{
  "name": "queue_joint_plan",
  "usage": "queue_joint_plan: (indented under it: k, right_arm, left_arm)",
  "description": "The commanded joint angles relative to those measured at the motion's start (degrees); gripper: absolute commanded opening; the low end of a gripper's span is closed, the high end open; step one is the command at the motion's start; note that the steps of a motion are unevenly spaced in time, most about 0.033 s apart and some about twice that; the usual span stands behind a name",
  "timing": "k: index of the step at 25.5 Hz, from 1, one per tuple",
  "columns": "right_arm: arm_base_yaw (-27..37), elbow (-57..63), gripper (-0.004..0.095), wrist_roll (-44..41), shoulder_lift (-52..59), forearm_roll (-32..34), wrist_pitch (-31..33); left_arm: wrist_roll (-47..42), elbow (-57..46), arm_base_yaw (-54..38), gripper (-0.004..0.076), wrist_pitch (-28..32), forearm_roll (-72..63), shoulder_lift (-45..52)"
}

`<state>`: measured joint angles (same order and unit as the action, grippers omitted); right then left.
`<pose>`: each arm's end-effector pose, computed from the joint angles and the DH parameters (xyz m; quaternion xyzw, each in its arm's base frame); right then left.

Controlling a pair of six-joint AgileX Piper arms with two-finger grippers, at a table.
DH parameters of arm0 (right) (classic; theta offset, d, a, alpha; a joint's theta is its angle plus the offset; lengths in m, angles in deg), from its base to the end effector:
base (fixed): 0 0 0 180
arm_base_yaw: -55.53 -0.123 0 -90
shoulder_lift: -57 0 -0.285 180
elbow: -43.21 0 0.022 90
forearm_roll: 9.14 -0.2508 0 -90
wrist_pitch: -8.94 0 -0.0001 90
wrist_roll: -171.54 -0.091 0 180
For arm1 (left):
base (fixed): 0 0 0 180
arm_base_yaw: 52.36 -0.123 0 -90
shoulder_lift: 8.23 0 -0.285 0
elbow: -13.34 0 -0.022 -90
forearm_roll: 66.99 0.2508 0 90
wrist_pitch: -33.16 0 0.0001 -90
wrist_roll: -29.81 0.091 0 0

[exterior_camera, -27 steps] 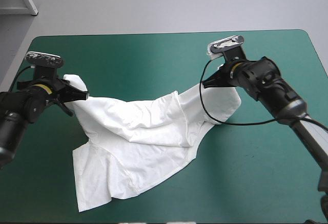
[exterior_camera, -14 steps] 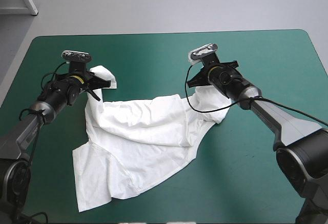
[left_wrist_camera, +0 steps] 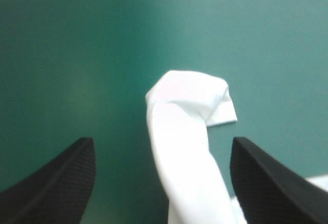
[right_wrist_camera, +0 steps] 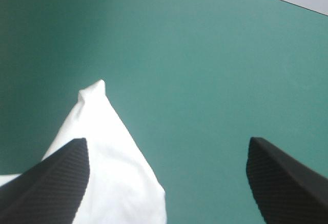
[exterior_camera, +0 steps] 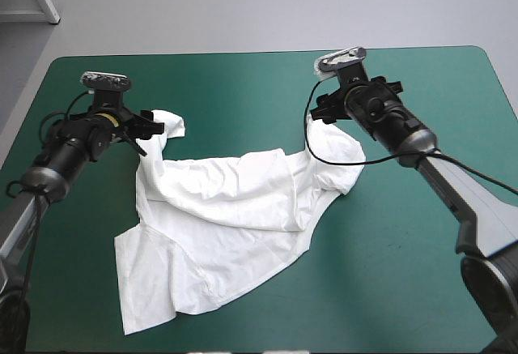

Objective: Fold the cloth

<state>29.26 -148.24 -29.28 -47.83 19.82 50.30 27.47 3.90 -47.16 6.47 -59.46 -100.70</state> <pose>0.3623 0.1463 0.3491 -0.1520 0.8875 -0.0572 0.4313 0.3325 -0.0249 0.3210 0.0625 0.8979 0.0235 0.4352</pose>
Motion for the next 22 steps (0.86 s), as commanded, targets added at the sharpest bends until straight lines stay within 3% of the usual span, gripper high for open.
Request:
queue_joint_plan:
  k: [1,5,11,16,22]
  right_arm:
    - [0.4,-2.1,0.0762,1.7,8.1,-0.2,8.6]
    - [0.4,-2.0,0.0714,4.1,11.7,-2.2,18.2]
    - [0.4,1.1,0.0655,8.1,15.3,-7.7,22.6]
    - [0.4,6.1,0.0655,10.8,17.3,-12.7,22.4]
    - [0.4,9.9,0.0654,11.6,18.0,-14.5,22.7]
  left_arm:
    - [-0.5,3.8,0.2,0.0529,-13.5,-0.3,9.1]
    - [-0.4,3.6,0.2,0.0527,-30.6,-0.3,14.9]
    - [1.0,1.0,0.2,0.0527,-45.7,-0.5,18.9]
    - [1.4,-9.9,0.2,0.0527,-40.6,-3.1,22.3]
    - [5.9,-24.4,0.2,0.0527,-24.0,-11.3,20.2]
